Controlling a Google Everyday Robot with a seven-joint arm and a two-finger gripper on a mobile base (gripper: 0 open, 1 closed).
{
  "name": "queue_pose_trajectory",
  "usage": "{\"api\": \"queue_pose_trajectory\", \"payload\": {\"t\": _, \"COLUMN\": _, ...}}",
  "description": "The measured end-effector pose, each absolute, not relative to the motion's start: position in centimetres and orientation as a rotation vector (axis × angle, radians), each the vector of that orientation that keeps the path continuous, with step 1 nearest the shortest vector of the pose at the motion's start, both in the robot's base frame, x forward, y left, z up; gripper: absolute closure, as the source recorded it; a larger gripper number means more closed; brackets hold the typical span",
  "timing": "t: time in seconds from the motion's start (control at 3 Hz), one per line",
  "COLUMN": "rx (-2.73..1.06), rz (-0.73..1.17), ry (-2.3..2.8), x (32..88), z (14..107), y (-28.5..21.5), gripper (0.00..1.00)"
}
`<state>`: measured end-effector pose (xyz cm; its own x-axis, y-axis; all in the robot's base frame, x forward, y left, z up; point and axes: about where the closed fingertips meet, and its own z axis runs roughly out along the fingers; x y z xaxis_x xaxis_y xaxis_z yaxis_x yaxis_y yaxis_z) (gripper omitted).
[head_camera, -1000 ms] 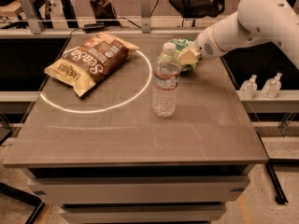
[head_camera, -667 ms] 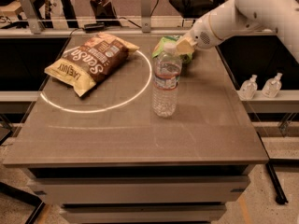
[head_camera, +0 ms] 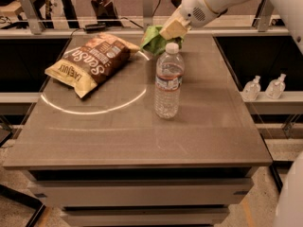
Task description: Move green rice chip bag near brown chip bag
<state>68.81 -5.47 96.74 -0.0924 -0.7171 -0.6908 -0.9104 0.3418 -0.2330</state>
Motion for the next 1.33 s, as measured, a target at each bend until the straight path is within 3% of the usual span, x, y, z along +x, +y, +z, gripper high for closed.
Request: {"api": "queue_pose_trajectory", "payload": {"t": 1.33, "rx": -1.645, "rz": 0.235, "ry": 1.651, "x": 67.0, "z": 98.2, "y": 1.0, "gripper": 1.00}}
